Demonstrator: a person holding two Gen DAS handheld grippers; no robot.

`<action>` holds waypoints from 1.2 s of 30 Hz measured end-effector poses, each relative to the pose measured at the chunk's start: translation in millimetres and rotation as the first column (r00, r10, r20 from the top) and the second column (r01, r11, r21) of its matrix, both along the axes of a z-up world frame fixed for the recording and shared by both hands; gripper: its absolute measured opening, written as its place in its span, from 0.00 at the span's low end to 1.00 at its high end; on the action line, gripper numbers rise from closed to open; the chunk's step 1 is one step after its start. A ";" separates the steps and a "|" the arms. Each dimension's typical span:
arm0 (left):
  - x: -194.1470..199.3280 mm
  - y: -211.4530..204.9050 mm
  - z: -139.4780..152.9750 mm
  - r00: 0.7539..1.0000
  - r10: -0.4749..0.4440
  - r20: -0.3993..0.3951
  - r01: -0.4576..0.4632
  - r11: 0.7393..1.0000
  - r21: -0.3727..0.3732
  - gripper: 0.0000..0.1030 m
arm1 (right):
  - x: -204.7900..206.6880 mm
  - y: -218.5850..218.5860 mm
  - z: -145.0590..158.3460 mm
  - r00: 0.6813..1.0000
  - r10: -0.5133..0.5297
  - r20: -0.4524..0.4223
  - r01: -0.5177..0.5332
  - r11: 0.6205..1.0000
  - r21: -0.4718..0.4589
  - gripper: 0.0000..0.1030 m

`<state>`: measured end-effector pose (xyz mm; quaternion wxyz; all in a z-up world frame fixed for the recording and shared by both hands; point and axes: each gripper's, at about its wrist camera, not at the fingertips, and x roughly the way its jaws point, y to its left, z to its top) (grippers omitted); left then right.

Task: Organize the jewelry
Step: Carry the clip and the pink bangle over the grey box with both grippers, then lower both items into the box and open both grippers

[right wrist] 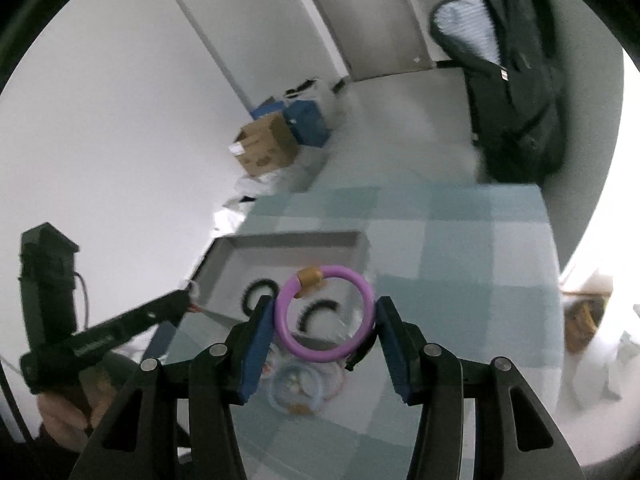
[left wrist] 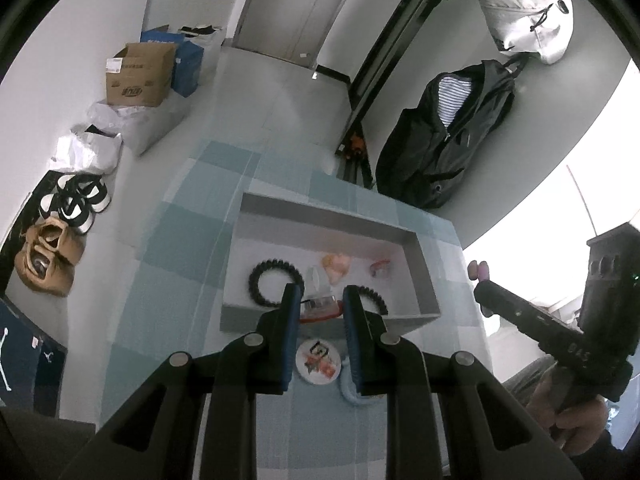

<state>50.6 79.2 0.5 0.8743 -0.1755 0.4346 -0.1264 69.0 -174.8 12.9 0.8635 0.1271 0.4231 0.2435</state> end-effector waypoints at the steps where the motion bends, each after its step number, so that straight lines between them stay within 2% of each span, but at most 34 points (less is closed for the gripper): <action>1: 1.9 -0.4 0.7 1.000 0.000 -0.002 0.000 1.000 -0.004 0.16 | 2.7 2.7 3.1 1.000 0.007 0.003 -0.007 1.000 0.003 0.49; 8: 26.2 -1.0 1.4 0.999 -0.018 -0.040 0.017 1.000 -0.016 0.16 | 34.5 27.2 17.9 0.996 0.081 0.025 -0.081 0.996 0.019 0.49; 14: 49.6 -3.3 -8.0 0.995 -0.055 -0.087 0.052 0.998 -0.033 0.16 | 55.7 45.7 15.2 0.991 0.134 0.002 -0.134 0.991 0.018 0.49; 18: 61.0 -9.0 -12.8 0.992 -0.094 -0.090 0.091 0.995 -0.037 0.16 | 63.5 49.3 6.5 0.991 0.134 -0.026 -0.133 0.990 0.040 0.49; 25: 70.9 -12.2 -27.6 0.982 -0.137 -0.132 0.125 0.987 -0.099 0.16 | 71.2 54.5 -4.6 0.989 0.134 -0.061 -0.133 0.991 0.025 0.49; 36: 76.4 -11.6 -36.1 0.980 -0.140 -0.141 0.127 0.987 -0.100 0.16 | 79.6 56.8 -17.9 0.983 0.138 -0.118 -0.136 0.990 0.017 0.49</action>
